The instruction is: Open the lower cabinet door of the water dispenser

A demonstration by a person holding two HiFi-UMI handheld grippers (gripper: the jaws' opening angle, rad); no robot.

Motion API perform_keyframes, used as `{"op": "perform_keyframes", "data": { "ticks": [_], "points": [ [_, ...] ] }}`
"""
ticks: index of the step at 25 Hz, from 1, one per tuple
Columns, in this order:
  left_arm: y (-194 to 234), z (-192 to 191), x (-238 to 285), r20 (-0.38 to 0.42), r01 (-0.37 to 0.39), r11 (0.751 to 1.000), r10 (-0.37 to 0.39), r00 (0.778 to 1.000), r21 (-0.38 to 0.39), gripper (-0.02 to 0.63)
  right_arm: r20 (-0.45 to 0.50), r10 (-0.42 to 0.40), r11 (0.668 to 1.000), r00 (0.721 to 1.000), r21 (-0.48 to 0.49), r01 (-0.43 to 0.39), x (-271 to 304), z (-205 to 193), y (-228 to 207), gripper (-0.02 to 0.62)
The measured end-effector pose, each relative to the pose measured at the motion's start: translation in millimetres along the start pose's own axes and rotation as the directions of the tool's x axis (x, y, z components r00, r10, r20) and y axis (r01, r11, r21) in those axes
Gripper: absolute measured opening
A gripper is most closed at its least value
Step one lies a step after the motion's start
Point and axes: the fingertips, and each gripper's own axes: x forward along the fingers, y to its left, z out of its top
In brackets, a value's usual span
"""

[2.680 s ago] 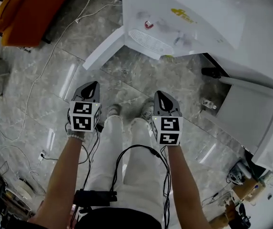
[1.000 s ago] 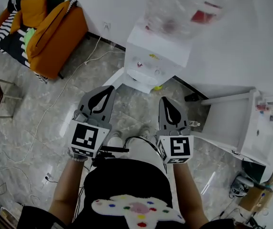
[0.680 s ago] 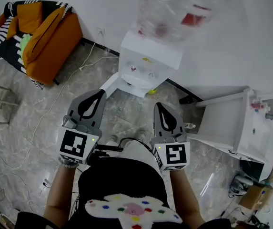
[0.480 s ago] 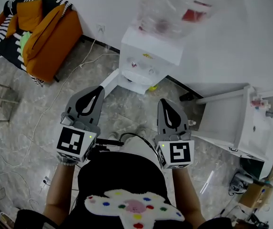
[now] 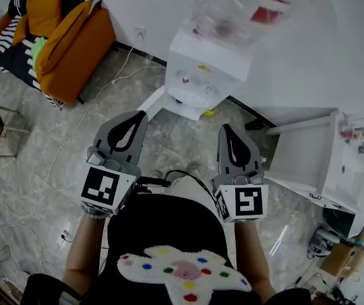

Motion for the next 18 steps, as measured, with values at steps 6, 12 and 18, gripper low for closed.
{"op": "perform_keyframes", "data": {
  "ticks": [6, 12, 18],
  "points": [
    [0.3, -4.2, -1.4, -0.012, -0.001, 1.0, 0.001, 1.0, 0.004, 0.012, 0.001, 0.004, 1.0, 1.0, -0.008, -0.004, -0.3, 1.0, 3.0, 0.005],
    [0.1, -1.9, 0.1, -0.004, 0.002, 1.0, -0.002, 1.0, 0.004, 0.012, -0.006, 0.009, 1.0, 1.0, -0.016, -0.009, 0.5, -1.5, 6.0, 0.003],
    [0.0, -4.7, 0.1, -0.01, 0.001, 1.0, -0.001, 1.0, 0.002, 0.012, -0.005, 0.014, 1.0, 1.0, -0.017, -0.014, 1.5, -1.0, 8.4, 0.003]
  ]
}}
